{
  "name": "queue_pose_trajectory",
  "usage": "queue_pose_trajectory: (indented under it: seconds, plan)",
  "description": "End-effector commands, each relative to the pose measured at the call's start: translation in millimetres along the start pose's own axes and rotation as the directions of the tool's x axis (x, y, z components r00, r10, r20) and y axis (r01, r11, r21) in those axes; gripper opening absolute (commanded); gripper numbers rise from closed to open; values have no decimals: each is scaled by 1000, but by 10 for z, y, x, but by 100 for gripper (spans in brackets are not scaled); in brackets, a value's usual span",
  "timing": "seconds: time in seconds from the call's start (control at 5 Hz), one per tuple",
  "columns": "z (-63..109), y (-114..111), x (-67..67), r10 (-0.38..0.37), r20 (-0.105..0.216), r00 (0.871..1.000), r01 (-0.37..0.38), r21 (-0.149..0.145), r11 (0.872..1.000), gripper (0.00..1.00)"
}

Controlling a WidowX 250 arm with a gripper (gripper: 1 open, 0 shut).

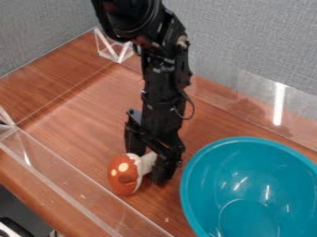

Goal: Put the mushroom in the blue bowl

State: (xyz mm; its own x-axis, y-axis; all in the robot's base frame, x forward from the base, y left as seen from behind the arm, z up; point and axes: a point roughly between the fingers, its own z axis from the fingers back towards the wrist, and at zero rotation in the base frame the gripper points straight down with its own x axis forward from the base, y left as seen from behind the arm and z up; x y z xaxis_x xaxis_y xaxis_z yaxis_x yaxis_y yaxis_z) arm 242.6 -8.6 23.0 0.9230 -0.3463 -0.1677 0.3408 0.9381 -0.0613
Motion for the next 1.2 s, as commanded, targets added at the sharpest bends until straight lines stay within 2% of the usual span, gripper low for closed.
queue_pose_trajectory:
  seconds: [0.0, 1.0]
  plan:
    - [69, 30, 53, -15, 18, 1000, 15, 7, 1000, 0]
    - [121, 216, 84, -27, 33, 999, 27, 10, 1000, 0]
